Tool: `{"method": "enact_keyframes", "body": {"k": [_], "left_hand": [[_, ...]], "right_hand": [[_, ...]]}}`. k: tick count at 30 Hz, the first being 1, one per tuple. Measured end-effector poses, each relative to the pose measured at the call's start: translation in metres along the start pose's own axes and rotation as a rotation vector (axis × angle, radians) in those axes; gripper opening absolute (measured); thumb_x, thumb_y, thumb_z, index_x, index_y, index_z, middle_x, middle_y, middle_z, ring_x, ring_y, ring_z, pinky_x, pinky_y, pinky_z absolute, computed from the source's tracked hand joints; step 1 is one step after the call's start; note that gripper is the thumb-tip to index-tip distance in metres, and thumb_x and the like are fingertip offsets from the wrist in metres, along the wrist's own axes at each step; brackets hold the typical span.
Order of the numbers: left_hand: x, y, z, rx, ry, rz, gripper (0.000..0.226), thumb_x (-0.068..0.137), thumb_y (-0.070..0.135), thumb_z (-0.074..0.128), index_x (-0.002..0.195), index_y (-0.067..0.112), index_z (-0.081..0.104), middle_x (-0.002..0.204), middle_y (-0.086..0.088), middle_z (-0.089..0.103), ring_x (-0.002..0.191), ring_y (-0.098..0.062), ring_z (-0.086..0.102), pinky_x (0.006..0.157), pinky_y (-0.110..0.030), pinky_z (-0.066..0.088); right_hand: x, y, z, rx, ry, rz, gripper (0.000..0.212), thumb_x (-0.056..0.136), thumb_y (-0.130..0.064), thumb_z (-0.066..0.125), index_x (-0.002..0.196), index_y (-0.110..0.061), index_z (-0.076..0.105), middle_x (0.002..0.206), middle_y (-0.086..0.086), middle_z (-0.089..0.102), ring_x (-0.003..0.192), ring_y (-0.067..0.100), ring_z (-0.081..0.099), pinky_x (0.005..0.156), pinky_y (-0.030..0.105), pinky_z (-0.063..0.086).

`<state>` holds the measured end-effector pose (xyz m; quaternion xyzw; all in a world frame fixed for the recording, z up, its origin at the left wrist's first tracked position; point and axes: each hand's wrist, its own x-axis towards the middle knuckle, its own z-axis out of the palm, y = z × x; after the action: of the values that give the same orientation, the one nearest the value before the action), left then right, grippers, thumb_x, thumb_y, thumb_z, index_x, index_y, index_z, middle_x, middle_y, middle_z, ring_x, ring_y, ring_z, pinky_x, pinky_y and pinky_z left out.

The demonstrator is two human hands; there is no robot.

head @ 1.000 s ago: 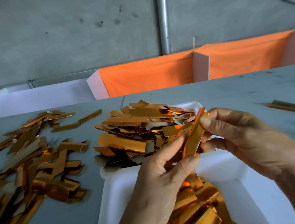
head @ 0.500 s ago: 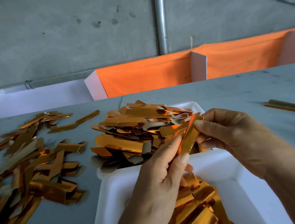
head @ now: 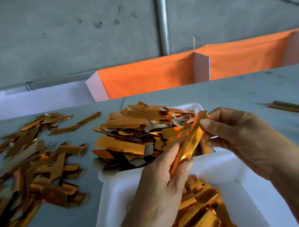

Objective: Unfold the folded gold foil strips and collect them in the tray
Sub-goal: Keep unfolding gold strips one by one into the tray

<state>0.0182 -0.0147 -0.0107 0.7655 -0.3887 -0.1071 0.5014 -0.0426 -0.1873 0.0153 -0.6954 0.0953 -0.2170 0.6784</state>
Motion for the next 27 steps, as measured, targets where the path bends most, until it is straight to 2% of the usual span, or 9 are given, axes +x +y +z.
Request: {"method": "enact_keyframes", "body": {"k": [6, 11, 14, 17, 20, 22, 23, 25, 27], "left_hand": [[0.001, -0.001, 0.000, 0.072, 0.065, 0.067, 0.030, 0.090, 0.048, 0.037, 0.119, 0.052, 0.045, 0.073, 0.020, 0.058, 0.069, 0.008, 0.057, 0.057, -0.006, 0.041], [0.001, 0.000, -0.007, -0.078, -0.017, 0.003, 0.026, 0.095, 0.043, 0.040, 0.109, 0.033, 0.059, 0.058, 0.021, 0.055, 0.050, 0.001, 0.045, 0.051, -0.012, 0.037], [0.000, 0.003, -0.005, -0.040, -0.052, -0.017, 0.031, 0.091, 0.053, 0.035, 0.104, 0.036, 0.058, 0.055, 0.014, 0.053, 0.050, 0.001, 0.047, 0.055, -0.013, 0.039], [-0.001, 0.003, 0.001, 0.164, 0.051, 0.059, 0.046, 0.086, 0.057, 0.026, 0.131, 0.061, 0.026, 0.086, 0.031, 0.054, 0.078, 0.012, 0.054, 0.071, -0.006, 0.043], [-0.001, 0.007, 0.006, 0.429, 0.099, 0.244, 0.067, 0.091, 0.043, 0.036, 0.138, 0.061, -0.008, 0.110, 0.035, 0.032, 0.101, 0.012, 0.043, 0.078, 0.001, 0.034], [0.002, 0.005, 0.007, 0.688, 0.104, 0.262, 0.089, 0.082, 0.024, 0.070, 0.148, 0.041, 0.013, 0.120, 0.020, 0.050, 0.099, -0.004, 0.057, 0.079, -0.013, 0.047], [0.003, 0.005, 0.006, 0.769, 0.158, 0.258, 0.091, 0.071, 0.019, 0.079, 0.146, 0.028, 0.030, 0.116, 0.009, 0.060, 0.093, -0.012, 0.063, 0.076, -0.023, 0.052], [0.004, 0.008, 0.008, 0.863, 0.301, 0.339, 0.065, 0.075, 0.016, 0.071, 0.136, 0.016, 0.050, 0.109, -0.003, 0.066, 0.087, -0.019, 0.066, 0.077, -0.032, 0.053], [0.004, 0.010, 0.009, 0.926, 0.355, 0.374, 0.053, 0.080, 0.011, 0.043, 0.131, 0.012, 0.056, 0.108, -0.006, 0.067, 0.086, -0.021, 0.066, 0.078, -0.035, 0.052]], "right_hand": [[0.000, 0.000, 0.005, -0.016, -0.035, -0.021, 0.021, 0.064, -0.033, 0.067, 0.071, -0.015, 0.074, 0.070, 0.007, 0.068, 0.067, 0.014, 0.066, 0.062, 0.021, 0.055], [-0.002, 0.000, -0.004, -0.174, -0.105, 0.013, 0.034, 0.070, -0.051, 0.065, 0.090, -0.026, 0.074, 0.101, 0.002, 0.073, 0.103, 0.019, 0.067, 0.101, 0.041, 0.043], [-0.002, -0.002, -0.001, -0.052, -0.126, 0.044, 0.021, 0.075, -0.035, 0.064, 0.081, -0.019, 0.075, 0.095, 0.007, 0.074, 0.095, 0.020, 0.070, 0.093, 0.037, 0.051], [-0.003, -0.001, 0.003, -0.032, -0.039, 0.023, 0.017, 0.072, -0.028, 0.064, 0.072, -0.013, 0.074, 0.086, 0.012, 0.074, 0.085, 0.024, 0.071, 0.078, 0.028, 0.059], [0.001, -0.001, 0.019, -0.064, -0.040, 0.037, 0.027, 0.079, -0.018, 0.062, 0.054, -0.009, 0.069, 0.063, -0.006, 0.069, 0.067, 0.008, 0.068, 0.078, 0.017, 0.056], [0.000, 0.000, 0.025, -0.061, -0.022, 0.066, 0.051, 0.089, -0.006, 0.052, 0.039, -0.005, 0.060, 0.044, -0.021, 0.049, 0.049, -0.006, 0.054, 0.080, 0.007, 0.049], [0.000, 0.002, 0.024, -0.064, 0.000, 0.044, 0.044, 0.086, -0.011, 0.057, 0.043, -0.007, 0.064, 0.047, -0.018, 0.055, 0.053, -0.003, 0.059, 0.078, 0.010, 0.052], [-0.004, 0.000, 0.024, -0.030, 0.069, -0.019, 0.020, 0.072, -0.031, 0.066, 0.061, -0.014, 0.071, 0.067, 0.002, 0.070, 0.069, 0.016, 0.070, 0.069, 0.020, 0.058], [-0.009, 0.002, 0.023, 0.011, 0.103, -0.045, 0.025, 0.069, -0.034, 0.067, 0.069, -0.009, 0.070, 0.075, 0.010, 0.071, 0.075, 0.022, 0.071, 0.066, 0.022, 0.058]]}}
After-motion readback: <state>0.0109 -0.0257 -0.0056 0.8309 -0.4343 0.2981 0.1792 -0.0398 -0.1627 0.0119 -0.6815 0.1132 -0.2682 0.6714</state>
